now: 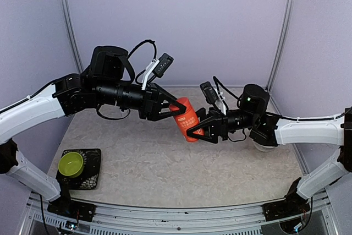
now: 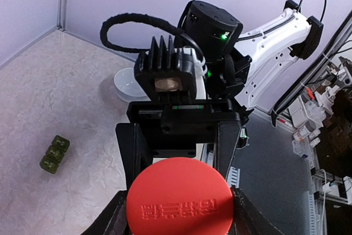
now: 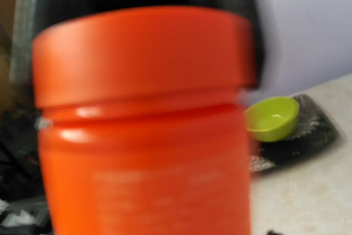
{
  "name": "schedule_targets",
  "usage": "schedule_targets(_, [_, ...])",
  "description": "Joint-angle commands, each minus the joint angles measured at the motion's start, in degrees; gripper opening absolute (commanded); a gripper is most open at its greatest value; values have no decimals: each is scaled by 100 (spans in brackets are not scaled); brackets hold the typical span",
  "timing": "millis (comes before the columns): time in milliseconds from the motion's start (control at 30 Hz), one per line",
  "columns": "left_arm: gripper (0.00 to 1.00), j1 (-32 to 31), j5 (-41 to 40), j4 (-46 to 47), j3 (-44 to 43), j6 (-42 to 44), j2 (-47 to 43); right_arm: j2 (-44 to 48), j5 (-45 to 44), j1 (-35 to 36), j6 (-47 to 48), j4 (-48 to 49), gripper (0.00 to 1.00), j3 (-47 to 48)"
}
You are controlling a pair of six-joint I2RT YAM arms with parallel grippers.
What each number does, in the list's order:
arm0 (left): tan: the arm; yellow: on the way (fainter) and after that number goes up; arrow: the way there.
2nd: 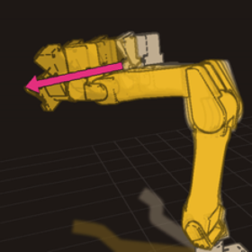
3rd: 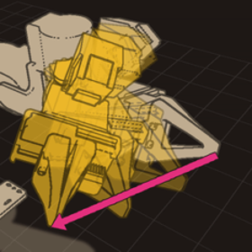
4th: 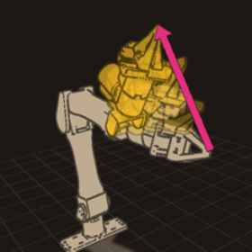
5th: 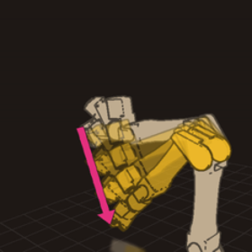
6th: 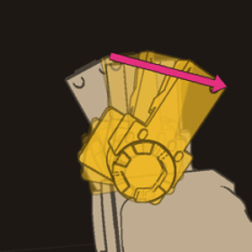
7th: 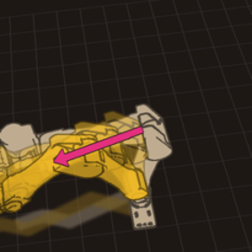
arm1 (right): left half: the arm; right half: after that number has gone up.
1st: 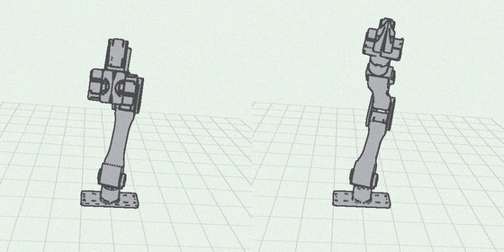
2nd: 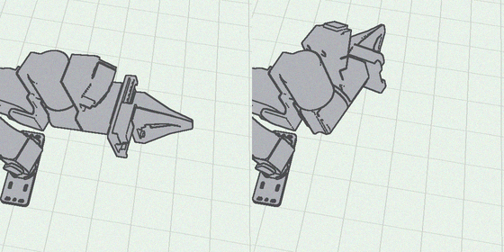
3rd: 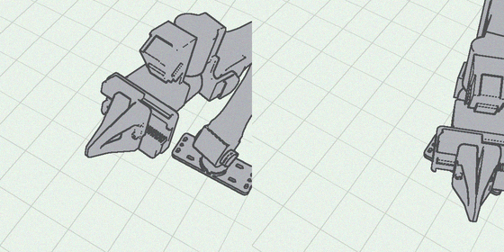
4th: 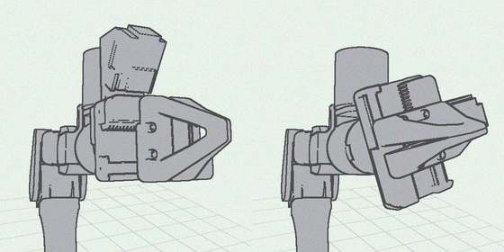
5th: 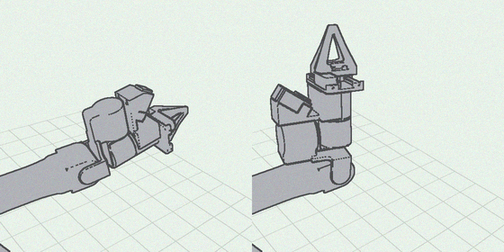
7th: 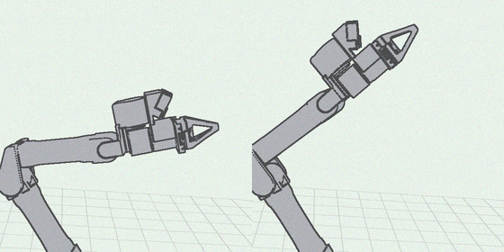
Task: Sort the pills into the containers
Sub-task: Pass from the right arm to the left, then place the pill bottle at the center of the board.
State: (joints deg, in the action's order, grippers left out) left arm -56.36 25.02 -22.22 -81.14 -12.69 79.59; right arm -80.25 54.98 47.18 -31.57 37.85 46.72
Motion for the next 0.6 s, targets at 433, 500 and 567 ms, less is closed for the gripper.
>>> schedule_targets(433, [9, 400, -2187, -597, 45, 101, -4, 685, -2574, -265, 1720, -2610, 100, 109])
schedule_targets(500, [9, 747, -2500, -683, 159, 19, 163, 821, -3010, -317, 1837, -2813, 100, 37])
schedule_targets(567, [9, 1125, -2604, -604, 274, -45, 345, 969, -3402, -359, 1894, -2939, 100, -49])
